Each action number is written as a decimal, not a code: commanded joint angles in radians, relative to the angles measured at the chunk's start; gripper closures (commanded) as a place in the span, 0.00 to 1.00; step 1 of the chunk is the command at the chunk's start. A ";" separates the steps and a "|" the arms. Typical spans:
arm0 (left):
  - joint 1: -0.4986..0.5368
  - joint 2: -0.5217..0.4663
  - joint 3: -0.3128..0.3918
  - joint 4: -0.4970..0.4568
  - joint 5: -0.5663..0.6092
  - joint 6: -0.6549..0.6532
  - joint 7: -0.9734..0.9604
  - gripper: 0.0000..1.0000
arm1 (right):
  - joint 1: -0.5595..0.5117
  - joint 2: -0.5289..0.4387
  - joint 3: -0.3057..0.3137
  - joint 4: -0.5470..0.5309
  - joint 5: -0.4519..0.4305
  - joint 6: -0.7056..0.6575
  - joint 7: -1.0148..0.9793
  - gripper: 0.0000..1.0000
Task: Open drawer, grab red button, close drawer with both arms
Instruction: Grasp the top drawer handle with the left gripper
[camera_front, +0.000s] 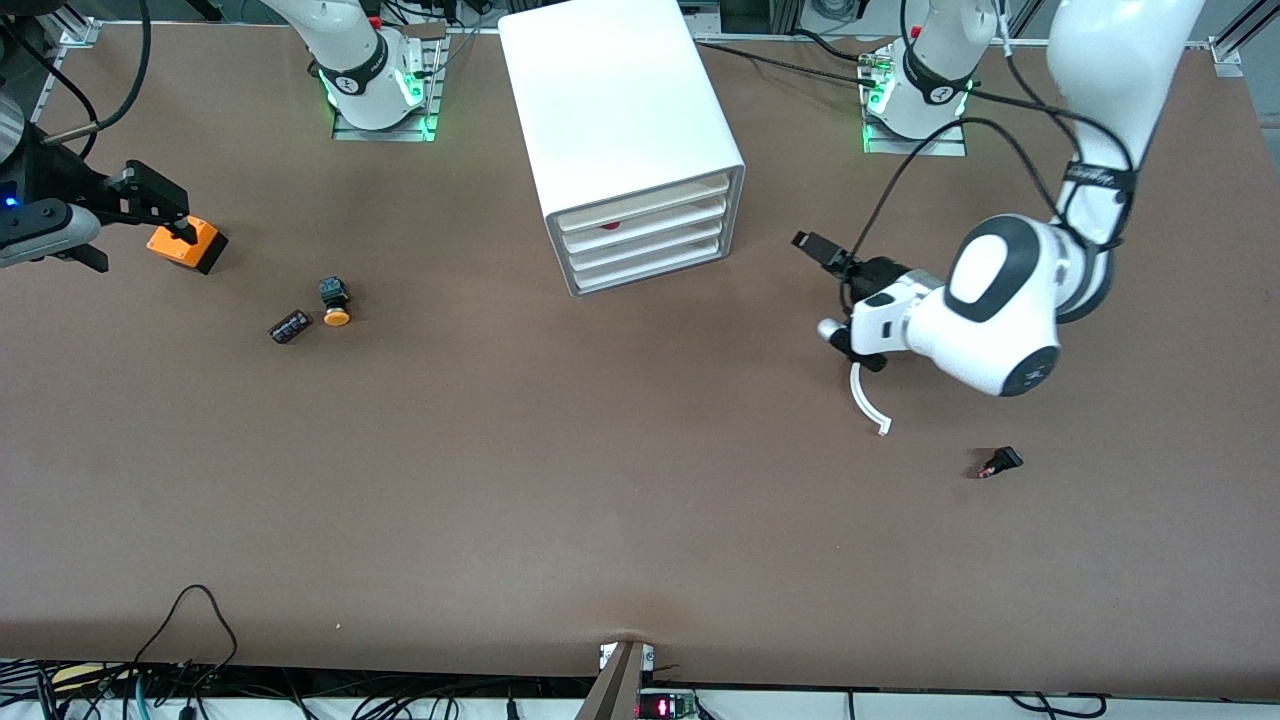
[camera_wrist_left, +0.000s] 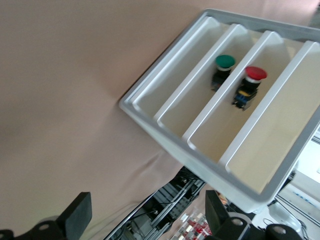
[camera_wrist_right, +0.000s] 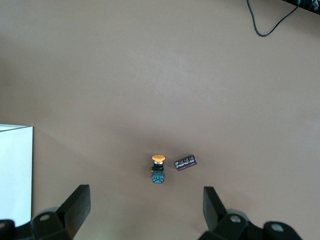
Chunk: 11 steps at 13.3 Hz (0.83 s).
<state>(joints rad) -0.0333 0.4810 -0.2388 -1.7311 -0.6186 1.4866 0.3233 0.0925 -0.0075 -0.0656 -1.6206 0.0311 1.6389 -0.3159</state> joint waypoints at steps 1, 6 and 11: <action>-0.022 0.098 0.003 0.027 -0.139 0.007 0.086 0.01 | -0.008 0.011 0.009 0.027 -0.008 -0.014 0.012 0.00; -0.105 0.223 0.003 0.025 -0.369 0.037 0.235 0.06 | -0.008 0.011 0.009 0.027 -0.007 -0.016 0.012 0.00; -0.160 0.271 0.004 0.025 -0.478 0.064 0.364 0.13 | -0.008 0.011 0.009 0.027 -0.007 -0.016 0.012 0.00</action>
<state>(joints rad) -0.1809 0.7325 -0.2397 -1.7265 -1.0695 1.5345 0.6426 0.0925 -0.0069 -0.0655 -1.6199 0.0311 1.6389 -0.3158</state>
